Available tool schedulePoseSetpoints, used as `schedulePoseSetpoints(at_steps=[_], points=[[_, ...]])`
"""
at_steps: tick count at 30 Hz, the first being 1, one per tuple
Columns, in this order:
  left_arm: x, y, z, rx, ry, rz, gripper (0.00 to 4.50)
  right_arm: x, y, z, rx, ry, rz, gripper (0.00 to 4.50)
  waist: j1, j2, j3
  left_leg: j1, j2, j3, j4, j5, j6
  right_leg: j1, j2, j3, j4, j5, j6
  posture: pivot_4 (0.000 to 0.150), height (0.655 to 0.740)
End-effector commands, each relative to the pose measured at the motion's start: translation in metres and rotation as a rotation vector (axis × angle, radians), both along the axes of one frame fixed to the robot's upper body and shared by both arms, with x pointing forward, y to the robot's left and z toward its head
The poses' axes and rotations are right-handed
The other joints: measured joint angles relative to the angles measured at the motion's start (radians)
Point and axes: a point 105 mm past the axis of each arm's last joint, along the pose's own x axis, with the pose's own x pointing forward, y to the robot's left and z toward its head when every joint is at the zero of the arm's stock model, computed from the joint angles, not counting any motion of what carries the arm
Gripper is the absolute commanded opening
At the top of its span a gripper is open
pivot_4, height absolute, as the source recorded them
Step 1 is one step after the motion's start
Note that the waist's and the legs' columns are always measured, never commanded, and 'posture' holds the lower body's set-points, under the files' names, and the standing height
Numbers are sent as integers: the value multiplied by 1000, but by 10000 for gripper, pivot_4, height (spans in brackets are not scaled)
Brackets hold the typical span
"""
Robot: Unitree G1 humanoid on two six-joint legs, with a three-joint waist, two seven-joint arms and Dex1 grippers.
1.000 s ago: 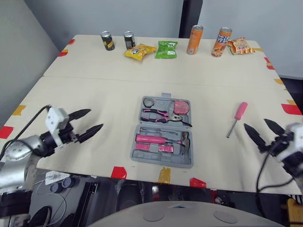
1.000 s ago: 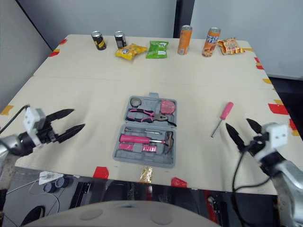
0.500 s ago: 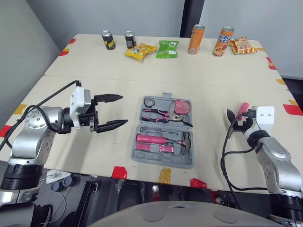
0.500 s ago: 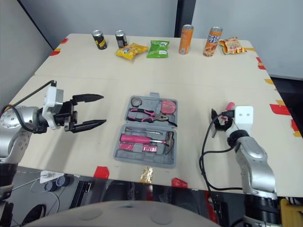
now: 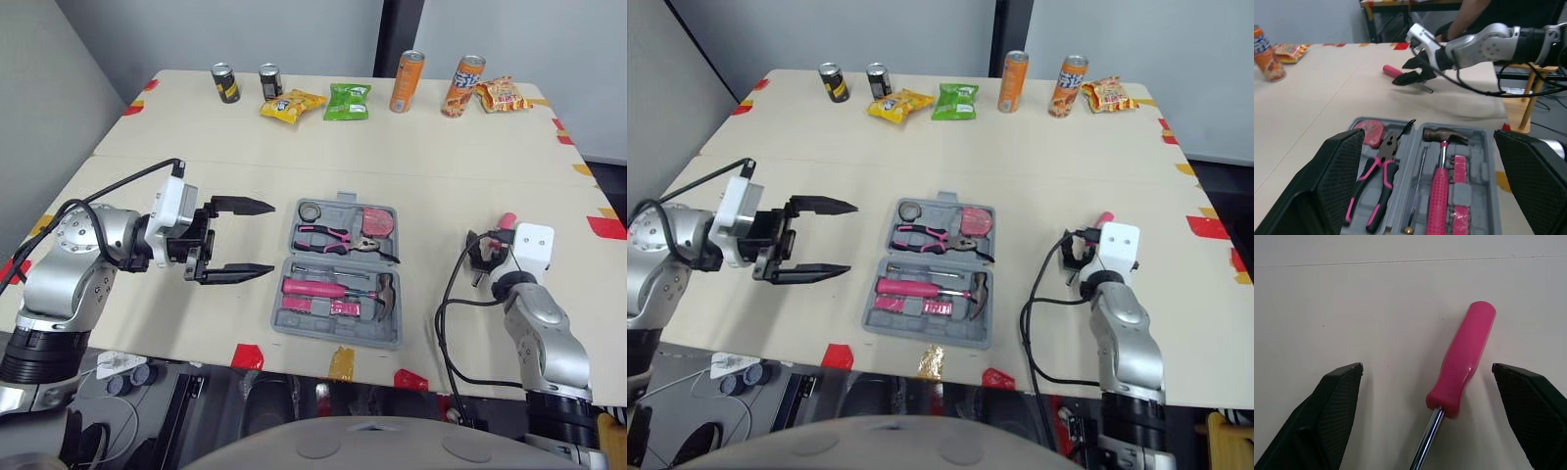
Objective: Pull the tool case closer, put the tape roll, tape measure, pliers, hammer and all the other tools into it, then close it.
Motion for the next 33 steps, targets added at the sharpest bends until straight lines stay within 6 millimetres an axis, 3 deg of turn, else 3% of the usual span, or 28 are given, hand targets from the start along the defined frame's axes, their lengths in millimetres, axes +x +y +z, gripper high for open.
schedulePoseSetpoints(at_steps=[1,5,18,26,33], points=[[-7,-6,11,6,-36,-54,44738,3,-6,4,23,-16,-64,45000,-1,0,0,0,0,0,0,0,0,0,0,0,0,0,0,1500,7400],[-9,-8,14,4,-41,-70,44738,7,-5,-1,56,11,-99,45000,0,0,0,0,0,0,0,0,0,0,0,0,0,0,0,1500,7400],[-11,-4,18,-17,-34,-68,45000,7,-15,-7,38,46,-159,4370,11,0,0,0,0,0,1,0,-1,0,1,0,1,0,1,1500,7400],[-5,0,21,-48,-36,-35,45000,5,-22,3,-12,15,-100,4371,16,0,0,-1,0,0,1,0,-2,0,1,0,3,0,1,1500,7400],[-6,0,21,-64,-21,-62,45000,1,-16,31,-93,-53,213,4371,25,0,0,-1,0,1,1,0,-2,0,1,1,1,1,1,1500,7400]])
